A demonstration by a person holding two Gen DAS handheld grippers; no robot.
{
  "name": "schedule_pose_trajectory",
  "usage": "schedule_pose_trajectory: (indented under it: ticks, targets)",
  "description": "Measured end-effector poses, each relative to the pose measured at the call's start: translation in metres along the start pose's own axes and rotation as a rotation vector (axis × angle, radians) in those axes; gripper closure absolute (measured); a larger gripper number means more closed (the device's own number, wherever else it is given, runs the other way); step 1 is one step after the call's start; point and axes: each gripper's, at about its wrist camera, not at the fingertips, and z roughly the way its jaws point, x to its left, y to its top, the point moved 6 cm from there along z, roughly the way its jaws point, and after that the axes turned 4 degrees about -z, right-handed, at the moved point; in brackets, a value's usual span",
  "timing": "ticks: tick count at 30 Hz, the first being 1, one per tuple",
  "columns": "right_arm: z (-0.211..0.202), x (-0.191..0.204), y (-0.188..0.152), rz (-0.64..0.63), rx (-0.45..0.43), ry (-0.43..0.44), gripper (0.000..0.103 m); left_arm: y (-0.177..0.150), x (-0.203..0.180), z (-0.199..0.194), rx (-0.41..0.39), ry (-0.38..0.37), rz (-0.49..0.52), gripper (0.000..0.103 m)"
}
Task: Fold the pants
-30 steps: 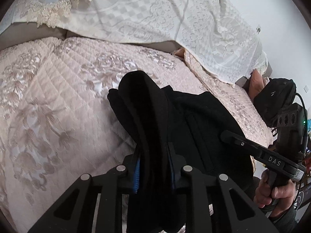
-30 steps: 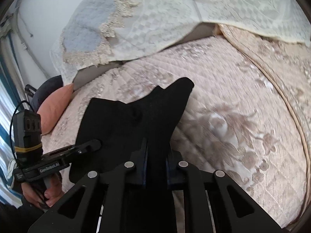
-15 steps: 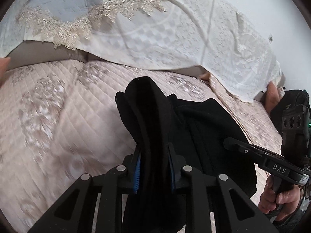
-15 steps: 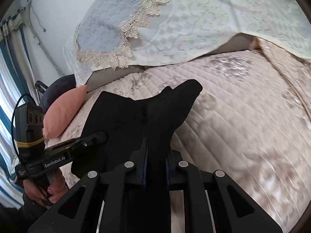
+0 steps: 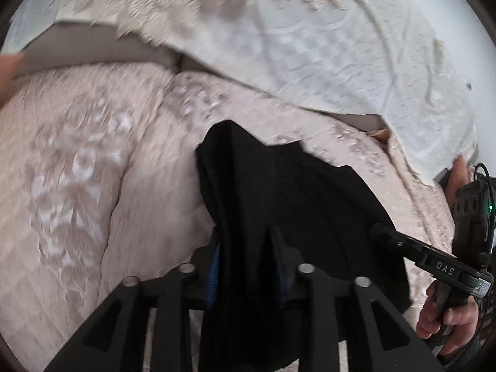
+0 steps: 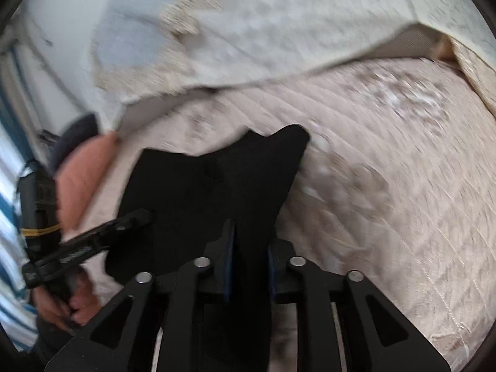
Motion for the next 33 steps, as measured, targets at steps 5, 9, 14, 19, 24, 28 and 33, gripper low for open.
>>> schedule_pose_trajectory:
  ticks: [5, 9, 14, 19, 24, 28, 33]
  targets:
    - [-0.015, -0.012, -0.011, -0.031, -0.033, -0.061, 0.070, -0.010, 0.018, -0.016, -0.033, -0.007, -0.051, 0.066]
    - [-0.032, -0.004, -0.017, -0.057, -0.048, -0.067, 0.070, -0.009, 0.026, -0.031, -0.067, 0.044, -0.075, 0.068]
    - [-0.051, 0.024, -0.025, -0.142, -0.101, -0.089, 0.070, -0.013, -0.006, -0.072, -0.171, 0.021, 0.022, 0.068]
    - [-0.043, 0.043, -0.048, -0.254, -0.082, -0.202, 0.071, -0.043, -0.032, -0.059, -0.135, 0.065, 0.144, 0.068]
    - [-0.026, 0.038, -0.066, -0.306, -0.036, -0.267, 0.071, -0.056, -0.030, -0.044, -0.125, 0.127, 0.185, 0.067]
    - [-0.041, 0.045, -0.059, -0.290, -0.061, -0.256, 0.071, -0.051, -0.039, -0.062, -0.147, 0.114, 0.158, 0.067]
    - [-0.035, 0.055, -0.069, -0.310, -0.056, -0.233, 0.071, -0.065, -0.055, -0.051, -0.117, 0.112, 0.209, 0.066]
